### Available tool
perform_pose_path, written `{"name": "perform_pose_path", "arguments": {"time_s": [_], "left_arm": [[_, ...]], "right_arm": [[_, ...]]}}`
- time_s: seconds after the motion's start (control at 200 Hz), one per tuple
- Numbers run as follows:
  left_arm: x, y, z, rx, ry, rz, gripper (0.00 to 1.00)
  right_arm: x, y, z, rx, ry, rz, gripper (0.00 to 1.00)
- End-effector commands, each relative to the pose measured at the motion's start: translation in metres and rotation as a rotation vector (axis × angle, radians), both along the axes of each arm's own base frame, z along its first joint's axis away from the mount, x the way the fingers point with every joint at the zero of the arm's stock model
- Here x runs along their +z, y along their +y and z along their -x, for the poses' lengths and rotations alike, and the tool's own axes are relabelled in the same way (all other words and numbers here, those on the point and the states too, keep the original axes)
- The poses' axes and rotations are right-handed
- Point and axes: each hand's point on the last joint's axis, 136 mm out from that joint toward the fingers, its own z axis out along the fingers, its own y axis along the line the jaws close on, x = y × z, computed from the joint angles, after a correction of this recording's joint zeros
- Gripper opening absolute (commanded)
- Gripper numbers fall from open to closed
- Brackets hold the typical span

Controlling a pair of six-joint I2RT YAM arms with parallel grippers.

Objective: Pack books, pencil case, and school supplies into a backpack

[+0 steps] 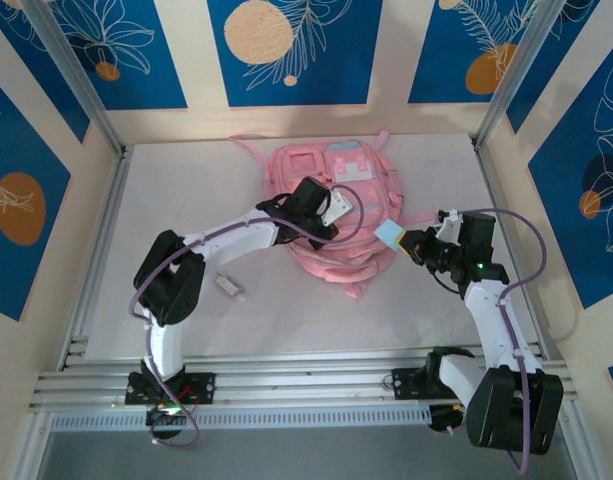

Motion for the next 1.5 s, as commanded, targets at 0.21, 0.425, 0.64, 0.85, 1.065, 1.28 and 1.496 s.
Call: {"name": "perform_pose_path", "arguments": {"time_s": [0.21,0.425,0.64,0.85,1.065,1.28,1.496], "left_arm": [[0.041,-0.001,-0.002,0.041,0.053,0.071,0.00],[0.076,-0.010,0.002,0.065,0.132,0.211,0.00],[0.085,-0.011,-0.001,0.078,0.112,0.245,0.00],[0.104,-0.012,-0.002,0.107,0.091,0.328,0.00],[0.119,-0.006,-0.007,0.142,0.034,0.357,0.00],[0.117,0.008,-0.022,0.216,0.023,0.350,0.00],[0.111,0.027,-0.036,0.277,0.028,0.350,0.00]], "right_arm": [[-0.008,0.010,0.005,0.019,0.025,-0.022,0.00],[-0.004,0.033,-0.014,0.038,0.005,-0.040,0.00],[0.000,0.056,-0.050,0.006,-0.009,-0.038,0.00],[-0.003,0.081,-0.092,-0.061,-0.026,-0.041,0.00],[-0.022,0.103,-0.128,-0.157,0.012,-0.055,0.03],[-0.028,0.112,-0.133,-0.170,0.041,-0.030,0.16],[-0.019,0.100,-0.107,-0.124,0.031,0.082,0.46]]}}
